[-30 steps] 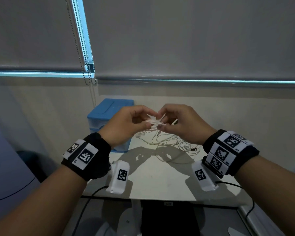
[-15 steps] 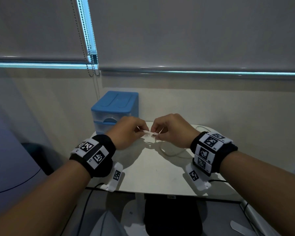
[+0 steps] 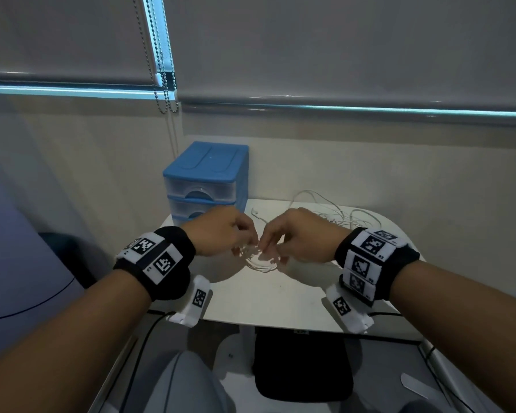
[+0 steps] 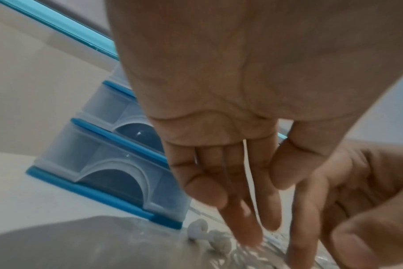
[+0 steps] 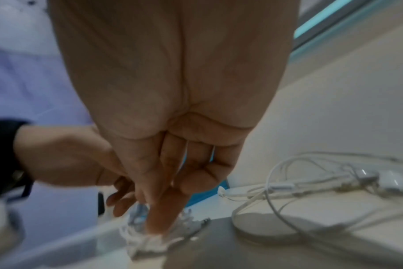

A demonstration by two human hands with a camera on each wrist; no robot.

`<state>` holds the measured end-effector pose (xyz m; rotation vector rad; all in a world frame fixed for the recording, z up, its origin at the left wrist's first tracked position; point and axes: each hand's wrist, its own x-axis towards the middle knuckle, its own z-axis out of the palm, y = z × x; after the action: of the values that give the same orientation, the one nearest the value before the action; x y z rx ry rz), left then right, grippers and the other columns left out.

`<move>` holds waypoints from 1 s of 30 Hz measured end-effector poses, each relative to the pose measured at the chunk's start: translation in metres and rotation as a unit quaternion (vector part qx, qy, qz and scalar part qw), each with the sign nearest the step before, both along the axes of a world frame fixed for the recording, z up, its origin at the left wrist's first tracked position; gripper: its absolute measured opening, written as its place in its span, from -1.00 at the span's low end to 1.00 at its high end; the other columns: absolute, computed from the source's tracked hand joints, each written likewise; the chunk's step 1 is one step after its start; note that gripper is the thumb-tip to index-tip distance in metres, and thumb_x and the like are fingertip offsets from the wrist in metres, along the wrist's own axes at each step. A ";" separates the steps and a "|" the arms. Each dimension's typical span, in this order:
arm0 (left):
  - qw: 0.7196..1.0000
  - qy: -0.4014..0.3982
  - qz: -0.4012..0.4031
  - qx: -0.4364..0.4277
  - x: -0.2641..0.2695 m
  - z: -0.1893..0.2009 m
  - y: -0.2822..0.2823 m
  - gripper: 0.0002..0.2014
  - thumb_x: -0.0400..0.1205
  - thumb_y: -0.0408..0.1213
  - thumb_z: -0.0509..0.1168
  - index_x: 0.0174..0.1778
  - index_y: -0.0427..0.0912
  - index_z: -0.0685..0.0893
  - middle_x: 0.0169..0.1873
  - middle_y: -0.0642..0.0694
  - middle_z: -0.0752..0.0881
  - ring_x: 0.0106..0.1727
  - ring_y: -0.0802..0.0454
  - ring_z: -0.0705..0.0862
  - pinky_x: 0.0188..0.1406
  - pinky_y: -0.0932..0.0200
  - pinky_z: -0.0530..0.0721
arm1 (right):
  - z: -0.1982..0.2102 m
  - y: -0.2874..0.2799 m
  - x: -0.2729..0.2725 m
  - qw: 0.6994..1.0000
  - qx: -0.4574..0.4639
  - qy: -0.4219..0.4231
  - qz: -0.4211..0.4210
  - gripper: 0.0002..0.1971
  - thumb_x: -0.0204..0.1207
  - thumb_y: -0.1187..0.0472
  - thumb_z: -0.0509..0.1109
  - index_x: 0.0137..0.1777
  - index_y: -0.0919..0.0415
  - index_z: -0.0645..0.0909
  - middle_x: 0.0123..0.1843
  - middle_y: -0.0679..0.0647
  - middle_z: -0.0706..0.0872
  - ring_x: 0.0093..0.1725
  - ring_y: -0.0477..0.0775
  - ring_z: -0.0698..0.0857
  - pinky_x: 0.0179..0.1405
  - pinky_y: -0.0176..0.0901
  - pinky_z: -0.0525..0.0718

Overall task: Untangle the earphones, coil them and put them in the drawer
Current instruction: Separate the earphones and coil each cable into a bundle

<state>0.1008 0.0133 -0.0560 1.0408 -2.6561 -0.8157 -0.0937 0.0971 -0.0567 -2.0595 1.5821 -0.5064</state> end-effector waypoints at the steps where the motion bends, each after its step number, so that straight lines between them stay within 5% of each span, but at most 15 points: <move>1: 0.999 0.015 0.023 -0.018 0.001 -0.001 -0.001 -0.81 0.68 -0.26 0.35 -0.22 -0.04 0.81 -0.44 0.06 0.80 -0.39 0.18 0.76 -0.21 0.19 0.66 | 0.000 -0.001 -0.003 0.999 -0.015 -0.031 -0.032 -0.87 0.53 0.40 0.51 -0.05 0.18 0.82 -0.25 -0.05 0.86 -0.41 -0.07 0.81 -0.29 -0.45 0.62; 5: 0.996 -0.031 0.065 -0.047 0.002 -0.005 0.002 -0.79 0.65 -0.20 0.42 -0.32 -0.10 0.72 -0.48 0.02 0.81 -0.50 0.25 0.70 -0.30 0.24 0.64 | -0.002 -0.004 -0.012 0.990 -0.032 0.030 -0.134 -0.89 0.49 0.37 0.49 -0.14 0.17 0.81 -0.39 -0.18 0.76 -0.41 -0.17 0.76 -0.30 -0.42 0.57; 10: 0.994 -0.077 0.056 -0.057 -0.007 -0.012 0.010 -0.87 0.56 -0.17 0.54 -0.12 -0.14 0.80 -0.36 0.00 0.85 -0.38 0.30 0.69 -0.17 0.23 0.69 | -0.008 0.000 -0.004 0.989 0.043 0.072 -0.120 -0.92 0.44 0.21 0.59 -0.08 0.10 0.85 -0.22 -0.10 0.85 -0.22 -0.24 0.71 -0.18 -0.31 0.60; 17: 0.987 -0.127 0.044 -0.086 -0.013 -0.009 0.009 -0.77 0.51 -0.15 0.61 0.03 -0.11 0.84 -0.16 0.04 0.81 -0.17 0.15 0.72 -0.05 0.12 0.79 | -0.008 -0.003 0.005 0.990 0.049 0.083 -0.107 -0.81 0.43 0.27 0.58 0.04 0.13 0.85 -0.12 0.00 0.88 -0.09 -0.08 0.77 0.02 -0.22 0.72; 20: 0.988 -0.121 0.055 -0.079 -0.012 -0.007 0.008 -0.79 0.54 -0.07 0.58 0.01 -0.08 0.84 -0.23 0.09 0.78 -0.18 0.13 0.74 -0.05 0.09 0.79 | -0.003 0.001 -0.003 0.991 0.059 0.053 -0.109 -0.84 0.47 0.26 0.57 0.04 0.12 0.83 -0.17 -0.03 0.86 -0.22 -0.16 0.74 0.05 -0.19 0.73; 24: 0.988 -0.079 0.067 -0.114 -0.012 0.000 0.010 -0.86 0.66 -0.03 0.44 -0.05 0.00 0.81 -0.34 0.17 0.67 -0.24 0.18 0.67 -0.23 0.20 0.58 | 0.012 0.008 -0.030 0.988 0.029 -0.030 -0.150 -0.89 0.52 0.35 0.52 0.01 0.21 0.79 -0.21 0.10 0.88 -0.21 0.13 0.86 -0.04 -0.03 0.84; 27: 0.995 -0.006 0.029 -0.094 -0.021 0.007 0.017 -0.89 0.69 -0.10 0.40 -0.06 0.00 0.80 -0.31 0.14 0.76 -0.28 0.23 0.70 -0.27 0.28 0.55 | 0.022 0.016 -0.058 0.977 -0.020 -0.040 -0.210 -0.90 0.55 0.39 0.47 -0.06 0.21 0.79 -0.27 0.07 0.84 -0.40 -0.06 0.80 -0.35 -0.15 0.77; 30: 0.995 0.004 -0.018 -0.097 -0.040 0.010 0.022 -0.88 0.69 -0.13 0.40 0.00 -0.02 0.83 -0.17 0.12 0.79 -0.14 0.20 0.72 -0.17 0.28 0.58 | 0.025 0.024 -0.087 0.970 -0.038 -0.020 -0.241 -0.87 0.52 0.38 0.48 -0.16 0.16 0.80 -0.25 0.07 0.86 -0.33 0.01 0.83 -0.28 -0.12 0.76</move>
<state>0.0612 0.0353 -0.0463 0.9424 -2.6888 -0.5528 -0.1804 0.1211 -0.0321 -1.6930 2.0720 -0.7819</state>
